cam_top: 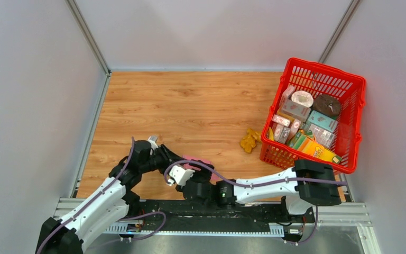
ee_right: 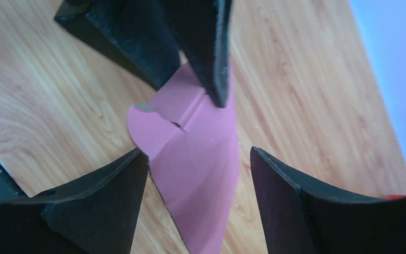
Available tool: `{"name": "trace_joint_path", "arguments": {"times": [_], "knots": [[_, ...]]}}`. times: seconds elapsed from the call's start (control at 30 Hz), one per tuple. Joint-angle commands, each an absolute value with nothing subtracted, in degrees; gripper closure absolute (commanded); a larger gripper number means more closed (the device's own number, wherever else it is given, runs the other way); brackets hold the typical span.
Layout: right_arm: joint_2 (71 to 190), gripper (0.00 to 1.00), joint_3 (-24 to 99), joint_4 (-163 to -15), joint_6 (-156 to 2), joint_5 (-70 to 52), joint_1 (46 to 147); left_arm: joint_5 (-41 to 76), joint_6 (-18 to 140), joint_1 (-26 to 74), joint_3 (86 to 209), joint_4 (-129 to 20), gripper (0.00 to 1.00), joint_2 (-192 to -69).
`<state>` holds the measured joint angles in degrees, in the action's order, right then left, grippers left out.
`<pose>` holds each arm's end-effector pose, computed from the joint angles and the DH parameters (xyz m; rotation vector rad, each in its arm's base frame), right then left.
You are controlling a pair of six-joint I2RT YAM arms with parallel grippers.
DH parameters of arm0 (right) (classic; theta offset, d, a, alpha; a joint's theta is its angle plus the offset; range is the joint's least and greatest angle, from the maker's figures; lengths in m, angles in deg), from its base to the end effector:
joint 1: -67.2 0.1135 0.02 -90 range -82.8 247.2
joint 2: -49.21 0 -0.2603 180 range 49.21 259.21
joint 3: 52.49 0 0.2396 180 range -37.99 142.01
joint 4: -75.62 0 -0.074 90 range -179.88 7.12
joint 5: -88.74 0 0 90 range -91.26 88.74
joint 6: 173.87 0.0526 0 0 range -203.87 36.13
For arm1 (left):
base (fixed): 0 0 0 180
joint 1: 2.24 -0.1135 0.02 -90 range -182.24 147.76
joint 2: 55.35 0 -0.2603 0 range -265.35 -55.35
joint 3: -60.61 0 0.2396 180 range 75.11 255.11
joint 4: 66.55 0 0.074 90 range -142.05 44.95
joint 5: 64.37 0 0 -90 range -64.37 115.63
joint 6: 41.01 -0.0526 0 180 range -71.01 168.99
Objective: Fold the paper box
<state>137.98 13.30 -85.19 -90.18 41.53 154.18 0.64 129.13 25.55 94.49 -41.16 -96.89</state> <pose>0.0525 0.3161 0.2046 -1.2492 1.6706 -0.0239 0.1353 -0.0964 0.1878 -0.8357 2.3835 -1.4268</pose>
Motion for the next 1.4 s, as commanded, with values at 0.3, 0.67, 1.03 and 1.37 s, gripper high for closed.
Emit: {"name": "trace_joint_path", "arguments": {"times": [0.3, 0.67, 1.03, 1.37], "knots": [[135.61, 0.47, 10.00, -93.13, -94.24, 57.55, 157.72, -2.23, 148.92, 24.30, 85.04, -49.68, 1.00, -86.03], [127.53, 0.78, 8.15, -90.14, -90.74, 45.26, 153.52, 1.98, 137.16, 24.13, 86.97, -42.67, 0.34, -84.62], [121.71, 0.80, 9.99, -71.45, -77.28, 0.44, 132.25, 13.22, 107.37, 24.22, 95.58, -24.47, 0.42, -77.07], [133.93, 0.74, 17.81, -65.62, -76.04, -18.39, 122.04, 7.08, 90.48, 25.97, 100.51, -36.05, 0.46, -87.14]]}}
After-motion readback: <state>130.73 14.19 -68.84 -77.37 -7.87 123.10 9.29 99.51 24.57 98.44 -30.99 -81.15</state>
